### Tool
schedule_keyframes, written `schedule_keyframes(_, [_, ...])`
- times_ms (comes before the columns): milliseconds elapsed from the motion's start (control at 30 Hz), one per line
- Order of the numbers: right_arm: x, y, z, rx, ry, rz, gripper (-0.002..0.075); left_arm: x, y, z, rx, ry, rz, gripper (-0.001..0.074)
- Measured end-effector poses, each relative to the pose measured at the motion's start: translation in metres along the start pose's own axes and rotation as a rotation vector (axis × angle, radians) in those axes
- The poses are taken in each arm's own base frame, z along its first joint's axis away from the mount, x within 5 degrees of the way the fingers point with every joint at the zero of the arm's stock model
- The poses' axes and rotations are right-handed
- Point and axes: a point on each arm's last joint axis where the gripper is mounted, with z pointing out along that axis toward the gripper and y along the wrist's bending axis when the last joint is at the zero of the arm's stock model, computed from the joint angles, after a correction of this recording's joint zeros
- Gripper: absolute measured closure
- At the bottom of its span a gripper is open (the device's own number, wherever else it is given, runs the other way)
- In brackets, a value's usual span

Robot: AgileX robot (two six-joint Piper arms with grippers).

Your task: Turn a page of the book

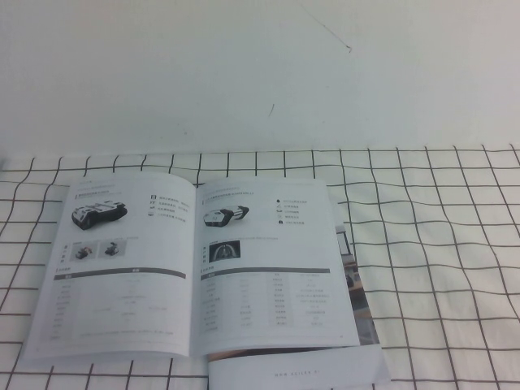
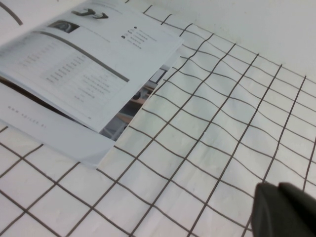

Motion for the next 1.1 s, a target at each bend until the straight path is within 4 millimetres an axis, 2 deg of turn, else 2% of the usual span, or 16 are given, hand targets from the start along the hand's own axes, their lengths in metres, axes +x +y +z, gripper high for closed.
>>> schedule_keyframes(233, [0.005,0.001,0.003,-0.004,0.016,-0.001,0.0725,0.055,0.006,0.003,-0.056,0.097,-0.03,0.0738])
schedule_keyframes(400, [0.004,0.001,0.003,-0.004,0.011,0.0,0.0725,0.071,0.006,0.002,-0.055,0.232,-0.027,0.0738])
schedule_keyframes(533, [0.004,0.001,0.003,-0.004,0.012,0.0,0.0725,0.072,0.005,0.002,-0.039,0.242,0.035,0.0737])
schedule_keyframes(1100, [0.004,0.001,0.003,-0.004,0.012,0.0,0.0725,0.071,0.004,0.001,-0.032,0.245,0.043,0.0737])
